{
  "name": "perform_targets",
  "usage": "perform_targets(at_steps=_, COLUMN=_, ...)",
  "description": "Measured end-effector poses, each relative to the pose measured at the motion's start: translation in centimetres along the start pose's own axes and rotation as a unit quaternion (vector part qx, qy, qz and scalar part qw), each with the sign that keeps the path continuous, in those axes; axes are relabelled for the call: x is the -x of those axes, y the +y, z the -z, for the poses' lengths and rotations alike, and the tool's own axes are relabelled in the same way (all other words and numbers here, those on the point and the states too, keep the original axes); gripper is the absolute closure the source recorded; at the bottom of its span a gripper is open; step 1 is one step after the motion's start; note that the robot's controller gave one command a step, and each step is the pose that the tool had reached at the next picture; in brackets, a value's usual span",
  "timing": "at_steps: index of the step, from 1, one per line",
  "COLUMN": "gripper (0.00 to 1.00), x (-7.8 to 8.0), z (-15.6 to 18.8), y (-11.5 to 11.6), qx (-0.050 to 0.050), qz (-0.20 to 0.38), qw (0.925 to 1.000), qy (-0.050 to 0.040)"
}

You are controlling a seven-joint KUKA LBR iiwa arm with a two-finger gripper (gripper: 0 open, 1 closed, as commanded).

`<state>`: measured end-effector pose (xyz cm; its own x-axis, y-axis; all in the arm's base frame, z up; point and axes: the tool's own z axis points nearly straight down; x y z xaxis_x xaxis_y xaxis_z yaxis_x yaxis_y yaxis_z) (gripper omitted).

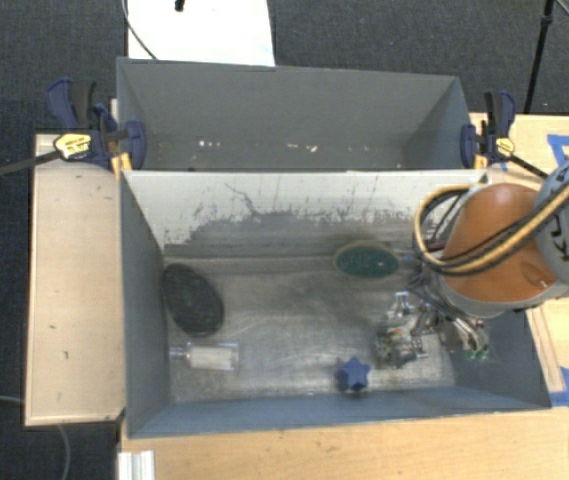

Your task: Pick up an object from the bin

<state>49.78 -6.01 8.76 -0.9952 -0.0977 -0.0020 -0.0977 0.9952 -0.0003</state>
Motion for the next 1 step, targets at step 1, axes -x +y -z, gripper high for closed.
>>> perform_targets(at_steps=1, gripper=1.00, x=1.07, z=13.48, y=1.53, qx=-0.001, qz=0.031, qw=0.9995, qy=-0.0046)
